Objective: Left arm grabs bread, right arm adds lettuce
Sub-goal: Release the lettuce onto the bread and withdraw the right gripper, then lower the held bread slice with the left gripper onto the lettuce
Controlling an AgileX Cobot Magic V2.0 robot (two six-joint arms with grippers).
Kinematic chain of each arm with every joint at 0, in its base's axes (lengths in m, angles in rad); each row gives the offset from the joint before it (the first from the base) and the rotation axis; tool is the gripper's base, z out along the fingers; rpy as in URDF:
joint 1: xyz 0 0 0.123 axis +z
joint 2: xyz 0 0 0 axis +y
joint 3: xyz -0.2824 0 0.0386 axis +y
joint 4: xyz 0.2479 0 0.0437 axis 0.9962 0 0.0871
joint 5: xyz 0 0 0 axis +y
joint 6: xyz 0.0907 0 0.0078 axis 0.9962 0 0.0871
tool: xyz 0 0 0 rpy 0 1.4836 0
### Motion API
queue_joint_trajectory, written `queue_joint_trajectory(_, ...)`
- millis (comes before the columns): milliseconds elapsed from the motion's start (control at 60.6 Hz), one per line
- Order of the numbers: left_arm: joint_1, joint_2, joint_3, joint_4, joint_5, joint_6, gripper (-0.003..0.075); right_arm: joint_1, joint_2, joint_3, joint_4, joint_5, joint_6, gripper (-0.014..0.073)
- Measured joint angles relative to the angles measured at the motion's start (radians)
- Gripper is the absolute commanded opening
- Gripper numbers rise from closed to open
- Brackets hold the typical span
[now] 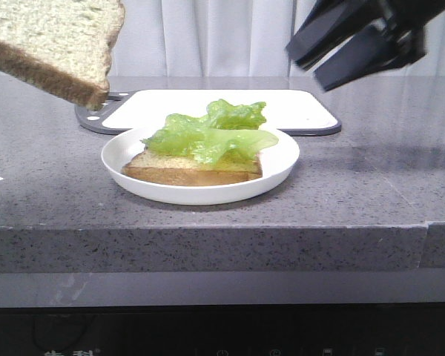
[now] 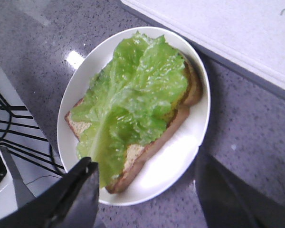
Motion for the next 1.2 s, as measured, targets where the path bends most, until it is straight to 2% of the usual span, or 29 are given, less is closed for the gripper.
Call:
queue_joint_trajectory(182,0.000,0.000,0.000,0.000,0.000,0.000,-0.0020,0.030,-0.216,0.011,-0.239,0.007,0.211,0.0370)
queue_joint_trajectory(363,0.000,0.000,0.000,0.000,0.000,0.000,-0.0020,0.041,-0.428,0.108,-0.418,0.007,0.362,0.0370)
queue_joint_trajectory(446,0.000,0.000,0.000,0.000,0.000,0.000,-0.0020,0.041,-0.513,0.171,-0.459,0.000,0.395,0.0370)
queue_joint_trajectory(759,0.000,0.000,0.000,-0.010,-0.024,0.000,-0.0020,0.041,-0.741,0.329,-0.451,-0.002,0.412,0.0370)
queue_joint_trajectory(957,0.000,0.027,0.000,-0.100,-0.029,0.009,-0.0020,0.041,-0.783,0.334,-0.445,-0.006,0.413,0.0370)
queue_joint_trajectory(1205,-0.038,0.153,0.000,-0.240,-0.030,0.099,-0.0020,0.041,-0.783,0.334,-0.443,0.004,0.414,0.0370)
